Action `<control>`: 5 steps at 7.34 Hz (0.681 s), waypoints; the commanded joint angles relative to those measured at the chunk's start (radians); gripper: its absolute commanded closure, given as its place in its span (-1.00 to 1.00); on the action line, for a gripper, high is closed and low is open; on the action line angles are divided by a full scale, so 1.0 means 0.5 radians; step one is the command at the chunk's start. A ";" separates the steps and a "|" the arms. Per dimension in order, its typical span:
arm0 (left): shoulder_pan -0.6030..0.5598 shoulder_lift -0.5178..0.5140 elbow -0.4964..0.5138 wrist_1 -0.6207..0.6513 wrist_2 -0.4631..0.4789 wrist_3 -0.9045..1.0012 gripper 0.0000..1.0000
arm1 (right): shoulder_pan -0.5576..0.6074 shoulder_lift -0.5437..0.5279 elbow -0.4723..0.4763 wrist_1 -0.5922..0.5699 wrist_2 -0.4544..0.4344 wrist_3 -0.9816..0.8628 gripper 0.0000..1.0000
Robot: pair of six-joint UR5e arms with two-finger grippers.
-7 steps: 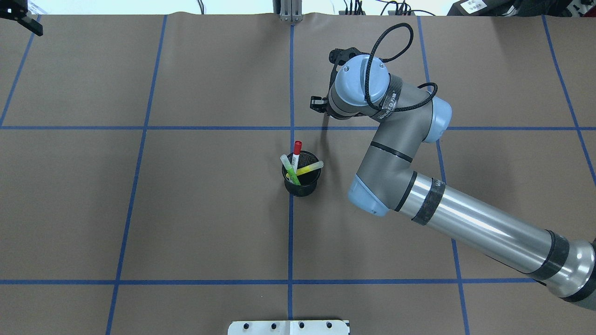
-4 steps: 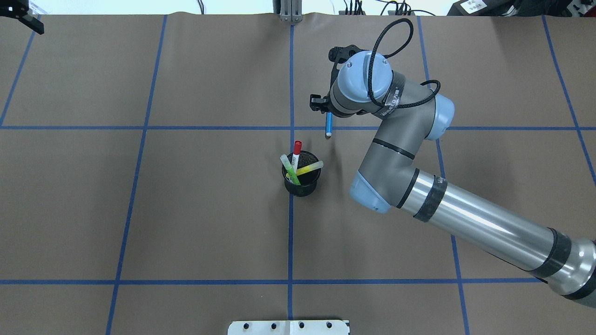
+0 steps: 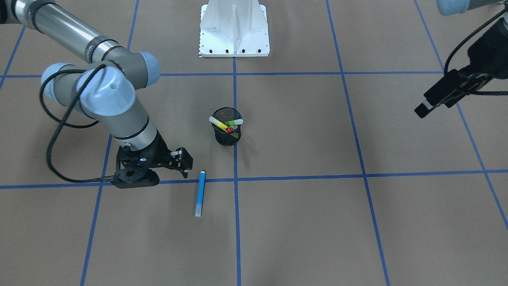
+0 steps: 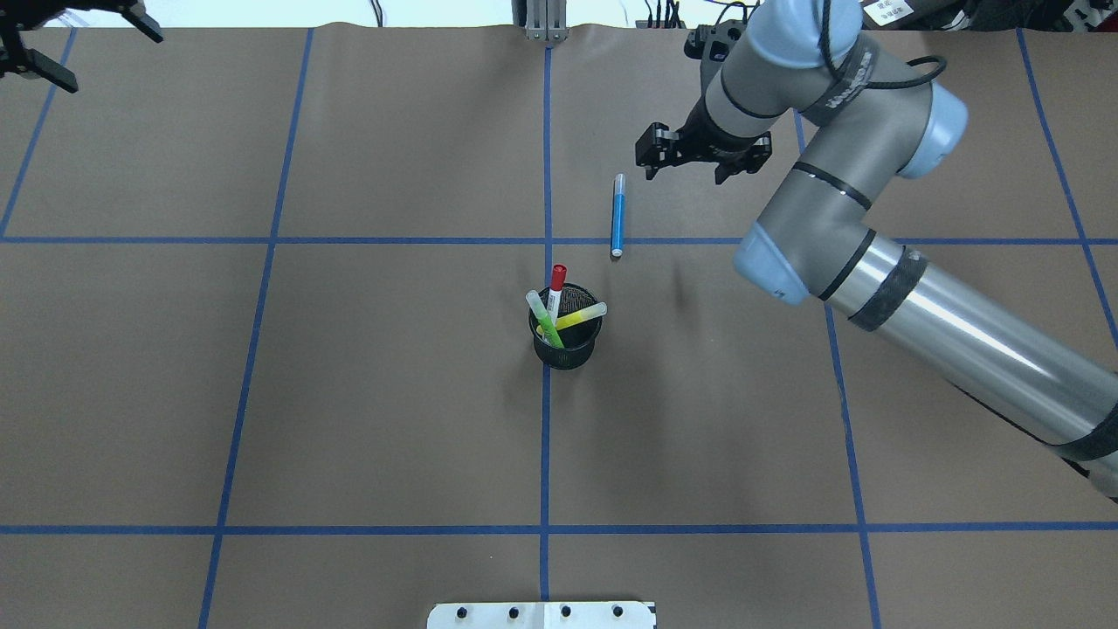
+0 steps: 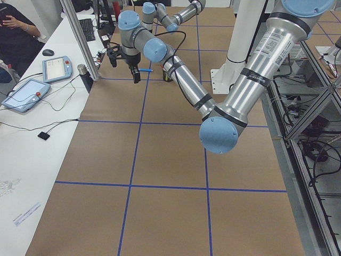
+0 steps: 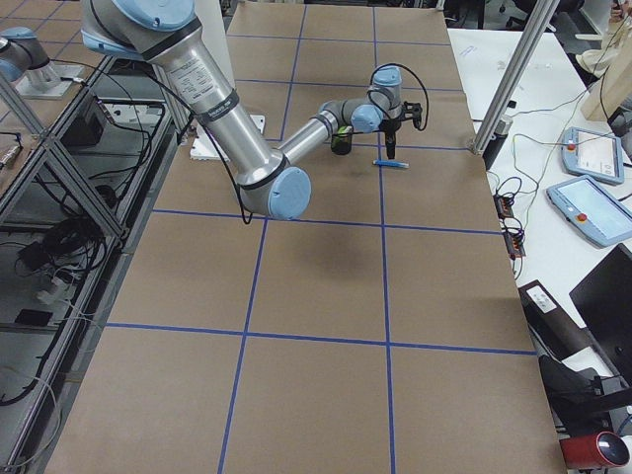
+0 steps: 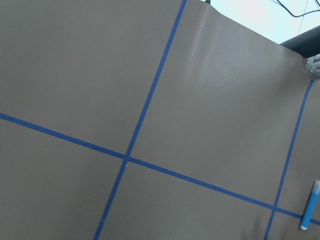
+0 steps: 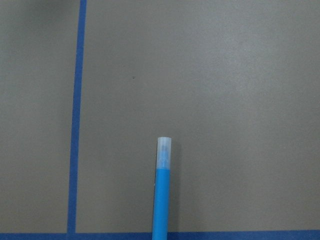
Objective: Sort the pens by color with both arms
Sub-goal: 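Release the blue marker with the right gripper while the left arm swings in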
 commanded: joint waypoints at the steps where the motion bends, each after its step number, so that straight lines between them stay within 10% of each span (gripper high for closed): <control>1: 0.240 -0.215 0.055 0.000 0.265 -0.497 -1.00 | 0.212 -0.100 0.002 -0.008 0.266 -0.274 -0.97; 5: 0.679 -0.629 0.392 0.000 0.862 -1.161 -1.00 | 0.440 -0.161 0.002 -0.088 0.432 -0.392 -0.97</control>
